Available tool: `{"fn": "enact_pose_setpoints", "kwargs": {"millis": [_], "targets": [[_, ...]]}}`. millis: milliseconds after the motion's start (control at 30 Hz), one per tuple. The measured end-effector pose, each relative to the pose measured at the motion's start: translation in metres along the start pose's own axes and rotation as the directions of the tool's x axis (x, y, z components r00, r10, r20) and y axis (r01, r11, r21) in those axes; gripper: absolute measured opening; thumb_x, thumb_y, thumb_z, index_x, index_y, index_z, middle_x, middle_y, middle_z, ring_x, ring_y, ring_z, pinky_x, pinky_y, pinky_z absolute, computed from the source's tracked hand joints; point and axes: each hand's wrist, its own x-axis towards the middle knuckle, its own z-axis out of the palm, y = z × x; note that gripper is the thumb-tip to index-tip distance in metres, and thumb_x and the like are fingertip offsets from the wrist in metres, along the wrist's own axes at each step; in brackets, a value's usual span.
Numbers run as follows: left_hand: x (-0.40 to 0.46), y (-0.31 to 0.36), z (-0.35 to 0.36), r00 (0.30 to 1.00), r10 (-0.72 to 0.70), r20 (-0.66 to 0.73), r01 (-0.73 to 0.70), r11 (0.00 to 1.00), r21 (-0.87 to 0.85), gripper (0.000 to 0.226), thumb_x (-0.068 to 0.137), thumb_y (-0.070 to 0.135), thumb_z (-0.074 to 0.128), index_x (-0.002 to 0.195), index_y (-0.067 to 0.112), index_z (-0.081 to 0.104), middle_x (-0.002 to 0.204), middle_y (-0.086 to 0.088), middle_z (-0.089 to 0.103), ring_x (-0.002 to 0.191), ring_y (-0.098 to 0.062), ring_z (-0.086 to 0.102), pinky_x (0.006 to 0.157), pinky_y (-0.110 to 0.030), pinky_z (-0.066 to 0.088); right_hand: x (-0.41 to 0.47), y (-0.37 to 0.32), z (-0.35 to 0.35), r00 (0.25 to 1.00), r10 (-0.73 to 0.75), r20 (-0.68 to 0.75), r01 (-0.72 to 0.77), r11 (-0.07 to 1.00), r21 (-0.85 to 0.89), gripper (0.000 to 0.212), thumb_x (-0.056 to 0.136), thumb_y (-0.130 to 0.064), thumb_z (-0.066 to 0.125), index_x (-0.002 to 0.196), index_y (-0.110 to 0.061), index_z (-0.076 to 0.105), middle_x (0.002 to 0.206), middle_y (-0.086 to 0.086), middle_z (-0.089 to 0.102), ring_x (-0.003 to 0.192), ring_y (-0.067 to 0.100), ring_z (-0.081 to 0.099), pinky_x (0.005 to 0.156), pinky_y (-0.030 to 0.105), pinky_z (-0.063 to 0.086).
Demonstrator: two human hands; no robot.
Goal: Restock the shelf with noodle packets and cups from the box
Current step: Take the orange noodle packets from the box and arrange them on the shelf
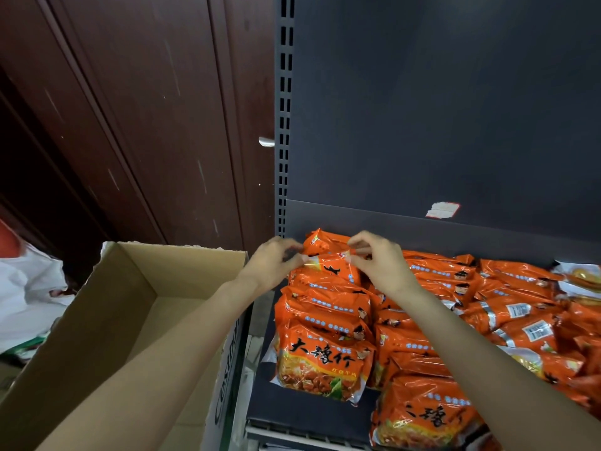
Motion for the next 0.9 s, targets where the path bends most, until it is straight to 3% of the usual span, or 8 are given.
{"fn": "enact_pose_setpoints", "kwargs": {"millis": [133, 200, 400, 500, 633, 700, 833, 900], "targets": [[0.001, -0.001, 0.003, 0.998, -0.021, -0.053, 0.024, 0.998, 0.059, 0.010, 0.090, 0.030, 0.061, 0.084, 0.023, 0.061, 0.092, 0.005, 0.063, 0.089, -0.012, 0.061, 0.078, -0.028, 0.052, -0.004, 0.011, -0.001, 0.997, 0.037, 0.075, -0.049, 0.985, 0.167, 0.024, 0.087, -0.007, 0.063, 0.109, -0.016, 0.061, 0.112, -0.003, 0.063, 0.108, 0.008, 0.059, 0.075, 0.012, 0.047], [0.003, -0.004, 0.002, 0.992, -0.064, -0.112, 0.070, 0.997, 0.044, 0.018, 0.092, 0.029, 0.059, 0.075, 0.022, 0.057, 0.085, 0.004, 0.063, 0.083, -0.013, 0.060, 0.069, -0.023, 0.046, -0.004, 0.015, -0.003, 0.996, 0.036, 0.077, -0.043, 0.995, 0.090, 0.026, 0.090, -0.005, 0.058, 0.114, -0.014, 0.062, 0.114, -0.002, 0.064, 0.107, 0.007, 0.059, 0.070, 0.010, 0.047], [0.007, -0.023, -0.004, 0.977, -0.210, -0.031, 0.193, 0.941, -0.277, 0.025, 0.091, 0.020, 0.059, 0.067, 0.015, 0.054, 0.075, -0.002, 0.060, 0.078, -0.016, 0.056, 0.071, -0.027, 0.042, 0.003, 0.019, 0.001, 0.958, 0.072, 0.278, -0.007, 0.974, -0.228, 0.035, 0.096, -0.014, 0.049, 0.131, -0.016, 0.055, 0.133, 0.003, 0.057, 0.124, 0.019, 0.051, 0.106, 0.032, 0.039], [0.005, -0.025, -0.003, 0.981, -0.193, 0.010, 0.182, 0.906, -0.382, 0.024, 0.093, 0.011, 0.055, 0.069, 0.012, 0.050, 0.070, -0.002, 0.055, 0.071, -0.013, 0.050, 0.064, -0.024, 0.038, 0.008, 0.014, 0.006, 0.967, 0.099, 0.234, -0.019, 0.946, -0.325, 0.035, 0.094, -0.020, 0.056, 0.129, -0.019, 0.056, 0.128, 0.003, 0.060, 0.120, 0.021, 0.054, 0.102, 0.036, 0.044], [-0.002, -0.034, 0.002, 0.976, -0.212, 0.045, 0.203, 0.821, -0.534, 0.023, 0.095, 0.012, 0.051, 0.072, 0.012, 0.048, 0.071, -0.004, 0.055, 0.072, -0.014, 0.051, 0.070, -0.027, 0.042, 0.009, 0.005, 0.012, 0.989, 0.100, 0.108, -0.040, 0.887, -0.460, 0.015, 0.091, -0.018, 0.059, 0.104, -0.021, 0.067, 0.105, 0.002, 0.068, 0.103, 0.022, 0.062, 0.083, 0.034, 0.049], [-0.005, -0.040, 0.003, 0.971, -0.238, 0.032, 0.223, 0.845, -0.486, 0.022, 0.095, 0.015, 0.053, 0.073, 0.013, 0.053, 0.074, -0.002, 0.058, 0.077, -0.013, 0.054, 0.076, -0.027, 0.043, 0.008, 0.002, 0.008, 0.997, 0.054, 0.059, -0.018, 0.870, -0.492, 0.013, 0.091, -0.016, 0.057, 0.098, -0.021, 0.068, 0.101, 0.000, 0.068, 0.098, 0.022, 0.063, 0.078, 0.032, 0.048], [0.000, -0.034, -0.001, 0.955, -0.282, 0.088, 0.287, 0.957, -0.047, 0.025, 0.096, 0.019, 0.050, 0.074, 0.012, 0.062, 0.078, -0.001, 0.060, 0.083, -0.015, 0.055, 0.078, -0.027, 0.042, 0.006, 0.003, -0.005, 0.996, 0.031, 0.084, 0.016, 0.864, -0.502, 0.021, 0.091, -0.017, 0.059, 0.108, -0.025, 0.068, 0.108, 0.000, 0.065, 0.102, 0.020, 0.062, 0.082, 0.032, 0.049], [0.007, -0.021, -0.004, 0.945, -0.323, 0.057, 0.325, 0.945, -0.032, 0.025, 0.095, 0.019, 0.045, 0.080, 0.011, 0.063, 0.080, -0.005, 0.061, 0.087, -0.022, 0.058, 0.076, -0.029, 0.045, 0.005, 0.003, -0.007, 0.989, 0.040, 0.144, 0.033, 0.880, -0.473, 0.026, 0.091, -0.017, 0.060, 0.115, -0.024, 0.066, 0.114, 0.001, 0.065, 0.106, 0.019, 0.061, 0.087, 0.034, 0.050]]}}
